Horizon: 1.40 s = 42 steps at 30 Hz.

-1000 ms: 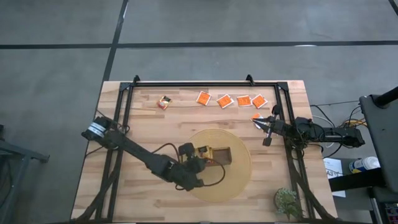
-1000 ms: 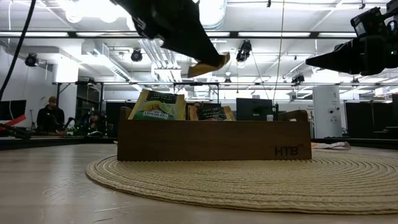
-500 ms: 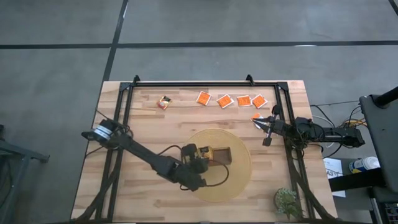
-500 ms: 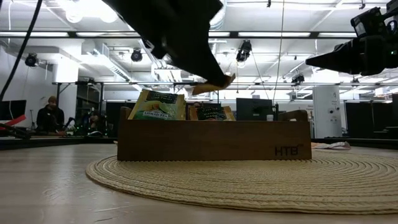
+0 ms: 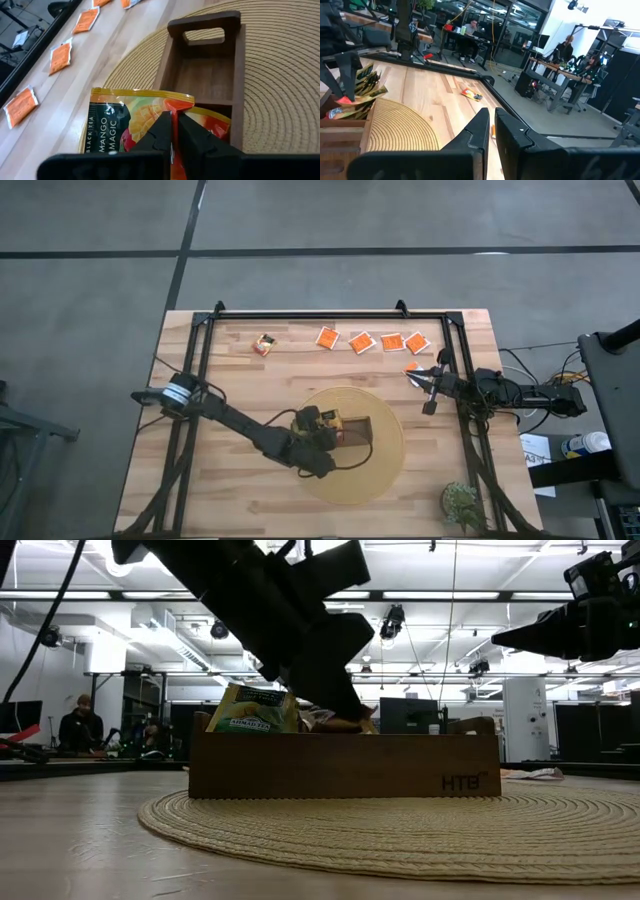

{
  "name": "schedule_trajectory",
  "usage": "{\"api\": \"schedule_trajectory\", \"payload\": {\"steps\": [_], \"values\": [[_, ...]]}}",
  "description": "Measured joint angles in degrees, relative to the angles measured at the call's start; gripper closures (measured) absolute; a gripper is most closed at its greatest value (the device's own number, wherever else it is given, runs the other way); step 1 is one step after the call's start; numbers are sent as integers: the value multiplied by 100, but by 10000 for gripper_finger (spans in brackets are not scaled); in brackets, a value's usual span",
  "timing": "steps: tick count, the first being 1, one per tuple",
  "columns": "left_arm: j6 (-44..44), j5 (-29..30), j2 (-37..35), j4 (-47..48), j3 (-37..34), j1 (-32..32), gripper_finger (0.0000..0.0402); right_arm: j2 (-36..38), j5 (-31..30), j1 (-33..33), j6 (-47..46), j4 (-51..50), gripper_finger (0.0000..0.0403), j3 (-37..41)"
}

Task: Pick & Place Tea
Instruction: Put the yellow tea bag into the middle section of the wooden organizer

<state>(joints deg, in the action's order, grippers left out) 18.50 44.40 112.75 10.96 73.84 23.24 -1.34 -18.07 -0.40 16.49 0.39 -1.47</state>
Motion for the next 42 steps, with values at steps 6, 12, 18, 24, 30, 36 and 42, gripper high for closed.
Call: {"api": "schedule_trajectory", "payload": {"steps": [6, 12, 18, 24, 30, 36, 42], "values": [[-40, 0, -2, 0, 0, -2, 349, 2, -1, 0, 0, 0, 376, 0], [-278, 2, -4, -2, 2, 7, 311, 7, -1, 0, 0, 0, 376, 1], [-306, -1, -7, 2, 48, 11, 267, 7, -1, 0, 2, 0, 376, 1], [-268, -211, -22, 79, 356, 69, 258, 7, -1, 0, 1, 0, 376, 1], [-111, -939, -31, 720, 716, 162, 293, 7, 1, 0, 2, 0, 376, 1], [-87, -876, -31, 955, 781, 232, 392, 4, 0, 0, 2, 0, 376, 1], [37, -864, -31, 1057, 738, 192, 401, 4, -1, 0, 0, 0, 376, -1]]}}
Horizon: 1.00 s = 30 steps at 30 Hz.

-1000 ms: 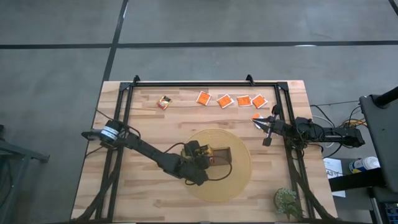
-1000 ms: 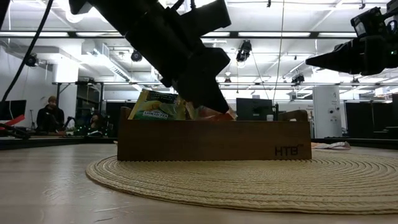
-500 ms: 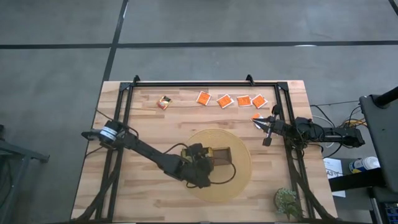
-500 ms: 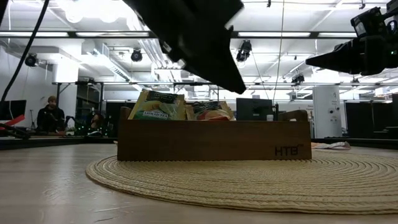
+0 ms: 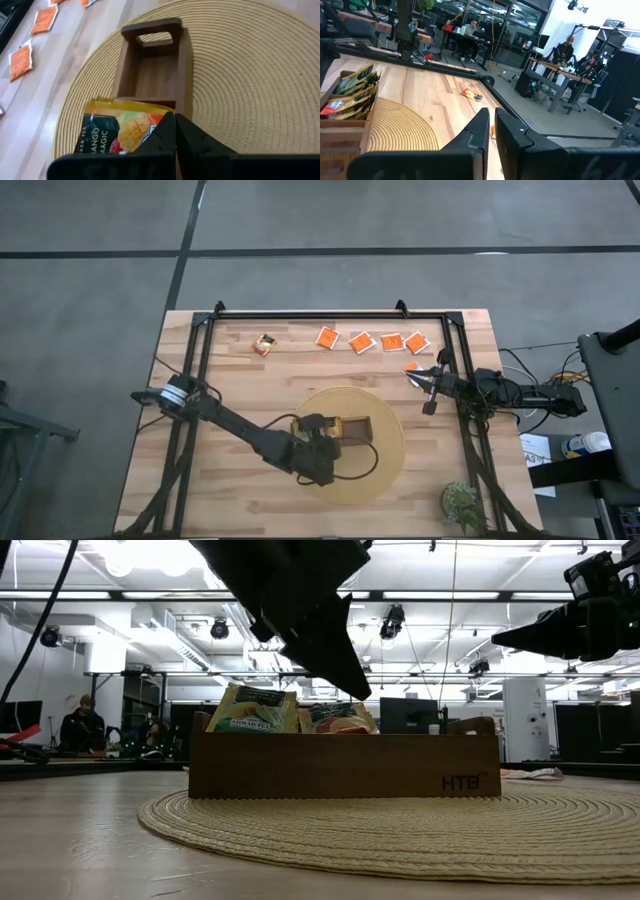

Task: Pick & Place Tea
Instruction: Put the yellow tea bag into the middle section of the wooden organizer

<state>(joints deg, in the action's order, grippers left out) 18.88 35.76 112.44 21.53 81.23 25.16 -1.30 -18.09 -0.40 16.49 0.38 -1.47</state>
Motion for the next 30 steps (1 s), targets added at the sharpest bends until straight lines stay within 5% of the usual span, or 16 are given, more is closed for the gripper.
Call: {"api": "schedule_trajectory", "payload": {"steps": [30], "values": [[396, -794, 271, -114, 154, -249, 401, 1, 1, -2, 1, 0, 376, 2]]}}
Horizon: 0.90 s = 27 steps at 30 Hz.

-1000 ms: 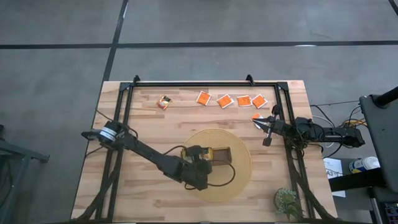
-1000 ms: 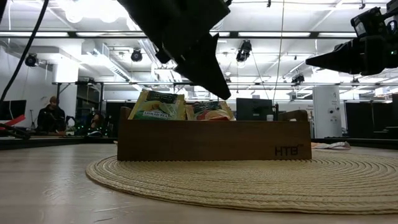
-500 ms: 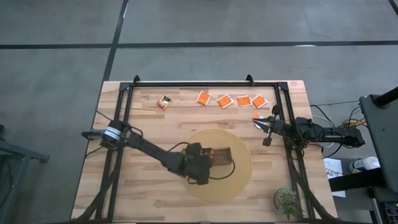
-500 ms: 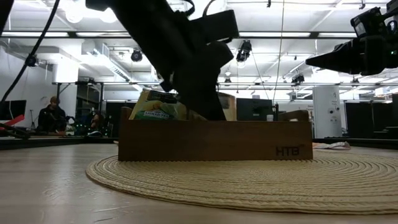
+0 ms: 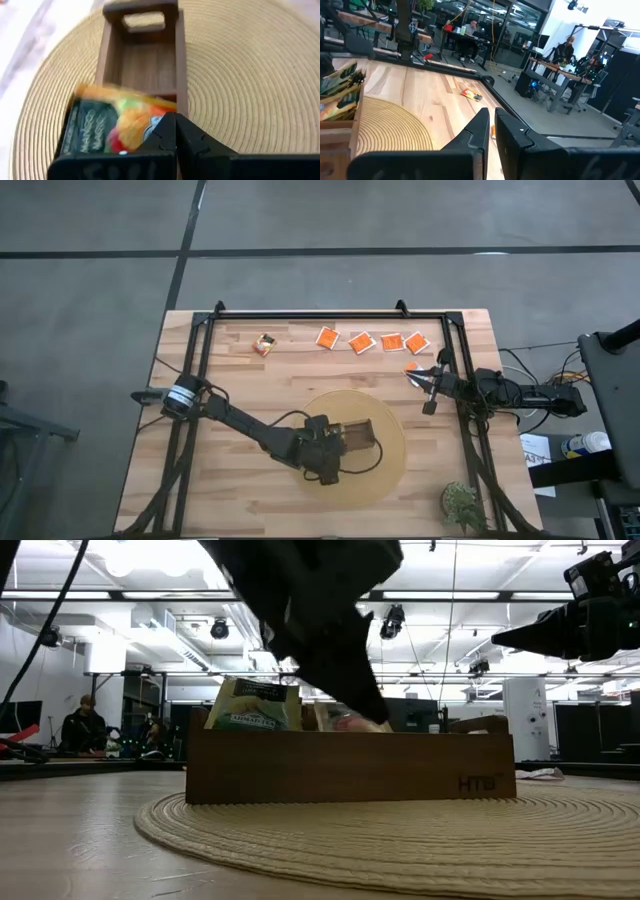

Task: Pick & Place Tea
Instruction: Put the yellow tea bag into the middle section of the wooden organizer

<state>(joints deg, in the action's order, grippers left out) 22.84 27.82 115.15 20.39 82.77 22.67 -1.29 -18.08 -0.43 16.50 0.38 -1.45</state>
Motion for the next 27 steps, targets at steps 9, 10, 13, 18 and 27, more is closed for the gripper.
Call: {"api": "schedule_trajectory", "payload": {"steps": [9, 10, 13, 18, 27], "values": [[-120, 956, -6, 514, 585, 264, 401, 3, 1, 0, -1, 0, 376, -1], [-61, 1089, -7, 687, 672, 302, 401, 3, 2, 0, 0, 0, 376, -1], [255, 1693, -8, 1307, 916, 431, 401, 3, -1, 2, -1, 0, 376, 0], [930, 2229, -205, 2146, 966, 605, 401, 3, 1, 4, 1, 0, 376, -1], [1531, 2486, -692, 2869, 565, 627, 401, 1, 2, 2, -1, 2, 376, 0]]}}
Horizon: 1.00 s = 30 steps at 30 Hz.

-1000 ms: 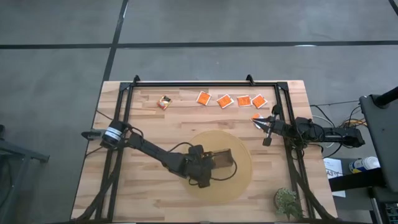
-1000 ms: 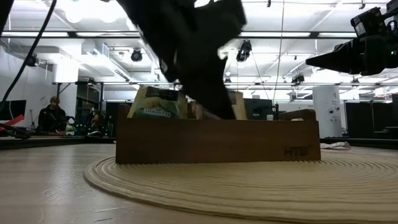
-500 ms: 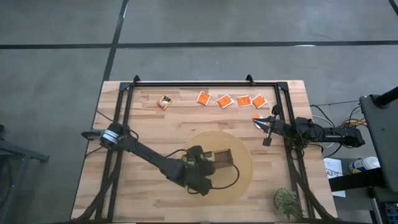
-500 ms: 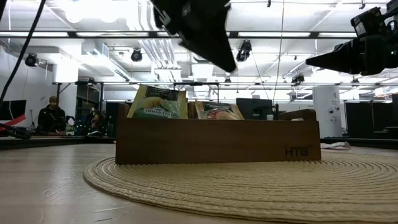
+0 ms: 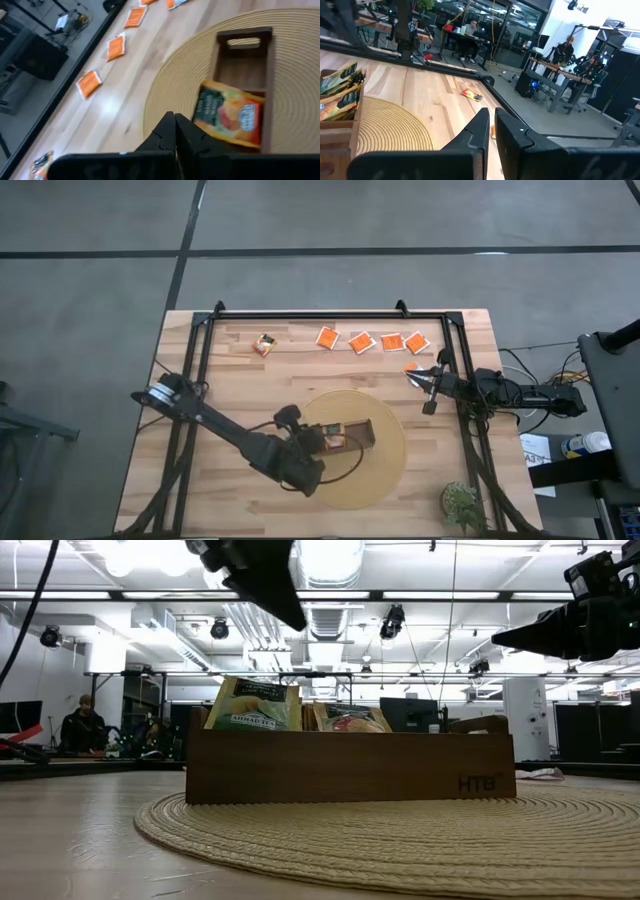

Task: Pick & Place Tea
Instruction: Put the yellow tea bag into the middle section of the wooden organizer

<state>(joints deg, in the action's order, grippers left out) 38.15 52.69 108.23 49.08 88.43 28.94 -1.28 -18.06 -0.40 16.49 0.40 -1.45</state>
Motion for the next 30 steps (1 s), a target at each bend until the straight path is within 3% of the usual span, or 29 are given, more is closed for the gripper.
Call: {"api": "schedule_trajectory", "payload": {"steps": [9, 20, 30], "values": [[271, 161, -1020, -86, -1191, -200, 401, 2, 0, 0, 1, -1, 376, -1], [545, 0, -2943, -955, -3435, -519, 402, 0, -1, -3, 1, -2, 376, 0], [962, -182, -4148, -1519, -4718, -1632, 402, 0, -2, -2, 2, -2, 376, -1]]}}
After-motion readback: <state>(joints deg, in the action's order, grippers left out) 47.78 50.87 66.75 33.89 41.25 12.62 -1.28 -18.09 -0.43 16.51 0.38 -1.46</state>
